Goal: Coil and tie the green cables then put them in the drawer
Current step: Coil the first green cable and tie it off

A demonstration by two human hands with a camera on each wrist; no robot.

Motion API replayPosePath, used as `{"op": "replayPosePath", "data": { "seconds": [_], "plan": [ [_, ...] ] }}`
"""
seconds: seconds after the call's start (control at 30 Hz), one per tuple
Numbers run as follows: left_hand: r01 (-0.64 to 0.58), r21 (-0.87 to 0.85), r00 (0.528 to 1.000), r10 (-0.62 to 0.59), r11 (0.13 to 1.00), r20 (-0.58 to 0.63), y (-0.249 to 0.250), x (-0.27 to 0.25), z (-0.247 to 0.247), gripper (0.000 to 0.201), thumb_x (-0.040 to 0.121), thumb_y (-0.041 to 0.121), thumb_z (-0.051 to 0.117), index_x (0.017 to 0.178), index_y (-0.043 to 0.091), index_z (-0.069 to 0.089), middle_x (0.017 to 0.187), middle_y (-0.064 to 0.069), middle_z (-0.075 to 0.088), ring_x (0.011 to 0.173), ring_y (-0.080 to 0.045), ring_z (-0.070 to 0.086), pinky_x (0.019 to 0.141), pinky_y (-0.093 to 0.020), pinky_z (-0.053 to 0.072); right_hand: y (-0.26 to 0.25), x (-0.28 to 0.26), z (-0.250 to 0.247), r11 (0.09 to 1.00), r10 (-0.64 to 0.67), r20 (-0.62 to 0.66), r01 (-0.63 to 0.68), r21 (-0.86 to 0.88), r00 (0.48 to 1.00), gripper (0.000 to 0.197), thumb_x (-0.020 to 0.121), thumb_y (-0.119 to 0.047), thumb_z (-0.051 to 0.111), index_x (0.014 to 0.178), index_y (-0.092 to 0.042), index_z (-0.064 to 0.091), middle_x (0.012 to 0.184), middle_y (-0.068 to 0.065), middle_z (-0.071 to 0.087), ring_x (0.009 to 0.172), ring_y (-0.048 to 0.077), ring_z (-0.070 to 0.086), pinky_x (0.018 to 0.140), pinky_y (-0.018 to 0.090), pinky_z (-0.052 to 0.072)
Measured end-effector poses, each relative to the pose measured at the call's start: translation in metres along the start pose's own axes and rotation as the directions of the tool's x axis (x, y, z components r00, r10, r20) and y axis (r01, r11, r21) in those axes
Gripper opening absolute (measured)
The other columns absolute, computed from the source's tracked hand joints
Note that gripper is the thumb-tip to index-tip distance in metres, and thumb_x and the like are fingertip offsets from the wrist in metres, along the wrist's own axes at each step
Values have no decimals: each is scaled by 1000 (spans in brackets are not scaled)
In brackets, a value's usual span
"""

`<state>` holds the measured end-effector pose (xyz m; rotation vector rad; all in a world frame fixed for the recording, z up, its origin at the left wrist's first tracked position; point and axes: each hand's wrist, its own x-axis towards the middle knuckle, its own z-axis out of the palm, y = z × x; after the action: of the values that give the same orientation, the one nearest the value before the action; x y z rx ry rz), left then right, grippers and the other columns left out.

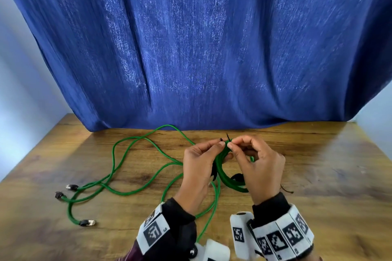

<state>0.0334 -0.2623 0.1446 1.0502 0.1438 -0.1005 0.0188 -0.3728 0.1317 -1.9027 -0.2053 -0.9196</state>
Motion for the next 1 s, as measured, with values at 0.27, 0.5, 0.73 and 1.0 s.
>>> {"op": "replayPosePath", "data": {
  "seconds": [0.27,0.5,0.73,1.0],
  "plan": [
    [-35,57,996,39,998,-80,4,-4,4,20,83,-7,59,70,3,70,65,-11,68,55,-15,65,53,-20,54,1,-6,1,981,-137,35,141,-136,990,11,79,-10,68,89,-13,72,81,-7,68,66,-1,61,62,11,50],
    [-75,169,989,95,983,-113,0,-6,4,13,83,-2,63,76,2,72,71,-15,68,51,-13,63,49,-18,51,1,-2,-2,975,-169,-12,165,-148,986,13,80,-19,62,83,-13,73,80,-4,68,67,1,60,60,13,50],
    [-81,240,986,113,967,-123,-3,-8,3,10,84,1,64,81,2,73,79,-17,72,59,-17,68,55,-22,55,1,-1,-3,972,-181,11,181,-152,983,14,79,-19,62,80,-12,74,79,-2,69,74,1,59,65,8,48],
    [-118,310,980,161,943,-116,-2,-13,2,14,83,0,65,77,8,74,73,-9,72,55,-11,67,54,-21,54,5,-5,-3,965,-192,33,195,-173,981,13,79,-17,63,82,-11,74,81,0,69,75,1,58,67,5,46]
  ]
}}
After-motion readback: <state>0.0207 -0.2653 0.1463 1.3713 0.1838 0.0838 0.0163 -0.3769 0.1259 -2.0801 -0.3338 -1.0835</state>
